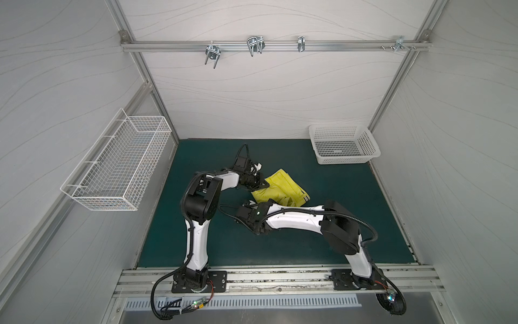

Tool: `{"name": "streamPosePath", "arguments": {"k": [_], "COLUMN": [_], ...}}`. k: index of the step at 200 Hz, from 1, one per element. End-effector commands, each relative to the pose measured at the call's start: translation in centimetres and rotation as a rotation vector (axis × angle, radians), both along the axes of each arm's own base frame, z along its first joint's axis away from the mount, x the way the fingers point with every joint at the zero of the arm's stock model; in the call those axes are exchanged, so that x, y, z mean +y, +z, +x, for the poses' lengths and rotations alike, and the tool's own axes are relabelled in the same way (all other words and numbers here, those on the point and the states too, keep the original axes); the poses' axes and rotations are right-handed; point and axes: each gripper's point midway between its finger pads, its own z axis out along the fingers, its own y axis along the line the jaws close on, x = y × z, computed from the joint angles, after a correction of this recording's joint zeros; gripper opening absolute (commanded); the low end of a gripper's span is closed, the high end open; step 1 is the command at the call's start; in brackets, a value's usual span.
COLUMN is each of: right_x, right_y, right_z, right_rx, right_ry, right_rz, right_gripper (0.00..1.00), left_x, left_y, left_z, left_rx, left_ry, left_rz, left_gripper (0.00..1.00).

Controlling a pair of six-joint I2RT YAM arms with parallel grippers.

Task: Roll up the long pants
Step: Roll the long pant at the center of the board.

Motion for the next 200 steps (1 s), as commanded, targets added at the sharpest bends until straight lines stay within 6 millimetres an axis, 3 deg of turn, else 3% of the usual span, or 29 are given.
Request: {"name": "streamPosePath", "arguments": {"k": [1,69,107,127,165,200], "right_x": [-2.5,-4.2,-5.5,-6.1,-6.0,-4.8], "right_y": [-3.2,-6.5,-7.9,-8.3,-8.2,-5.7], "right_z": [1.0,4.7,7.4,8.5,8.6,6.5], "right_rx": [0.037,0.061,0.078,0.097,0.167,0.277], "right_ry": [-0.090,-0.137,-0.148,-0.145,-0.092,-0.057], "right_rz": [-0.045,-0.036,-0.008,0.025,0.108,0.227], "right_gripper": [0.99,0.99,0.83,0.66,0.07,0.00], "left_x": [2.1,2.7,2.9,3.0,3.2,3.5], "left_y": [-5.8,-6.2,-6.6,-6.8,-6.4,-4.7], "left_z": [-2.2,-2.3,-2.2,-2.1,-1.9,-2.0], "left_rx": [0.125,0.134,0.143,0.147,0.148,0.127], "left_ry": [0.026,0.023,0.018,0.019,0.024,0.042], "left_rz": [0.114,0.124,0.133,0.135,0.132,0.138], "left_gripper": [0.00,0.00,0.00,0.00,0.00,0.00]}}
